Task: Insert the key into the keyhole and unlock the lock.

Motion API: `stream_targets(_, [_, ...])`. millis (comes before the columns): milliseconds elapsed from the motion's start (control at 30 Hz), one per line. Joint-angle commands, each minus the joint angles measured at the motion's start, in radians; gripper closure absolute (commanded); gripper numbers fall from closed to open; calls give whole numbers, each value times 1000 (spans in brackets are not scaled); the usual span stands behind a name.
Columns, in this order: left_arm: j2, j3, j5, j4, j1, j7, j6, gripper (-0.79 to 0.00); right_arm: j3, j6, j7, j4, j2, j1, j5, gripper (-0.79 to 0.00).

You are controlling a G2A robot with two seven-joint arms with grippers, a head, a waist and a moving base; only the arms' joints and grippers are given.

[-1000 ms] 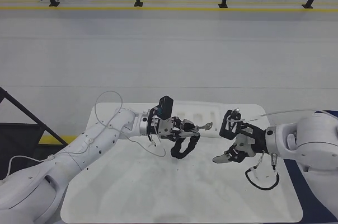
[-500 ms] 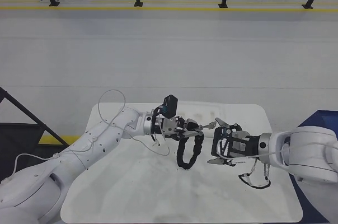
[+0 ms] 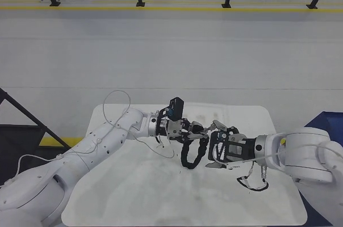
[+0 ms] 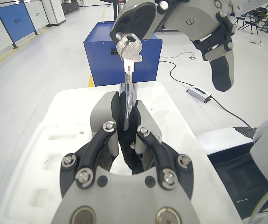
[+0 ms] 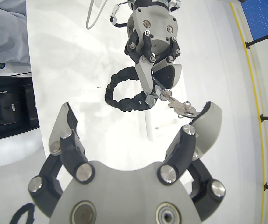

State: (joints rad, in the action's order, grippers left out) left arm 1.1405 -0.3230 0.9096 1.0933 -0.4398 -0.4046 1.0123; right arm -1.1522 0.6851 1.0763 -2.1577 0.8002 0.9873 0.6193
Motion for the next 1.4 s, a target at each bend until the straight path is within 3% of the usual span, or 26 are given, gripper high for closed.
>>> stream_targets(0, [2,-5,16,0,-1,-5,0,0,7,1,9,4,0,-6,-9,-785])
stream_targets(267, [3,-26,87,2,-7,-28,0,0,-3,15,17,22,-6,-31,-29,-785])
stream_targets(533, [-10,-23,142,25,-10,-31,0,0,-23,105,-46,23,-30,-33,39,-785])
stream_targets(600, [-13,-13,148,37,-8,-24,0,0,-13,119,-60,26,-38,-39,62,-683])
stream_targets(667, [-15,-4,147,47,-5,-19,0,0,-2,123,-64,22,-45,-45,88,-394])
stream_targets(700, [-16,1,147,51,-3,-16,0,0,2,125,-66,19,-48,-48,96,-360])
stream_targets(1167, [-26,56,104,61,28,-4,0,0,23,117,-66,-5,-69,-59,132,-185])
stream_targets(1367, [-29,78,90,68,40,-9,0,0,20,121,-104,3,-71,-53,130,0])
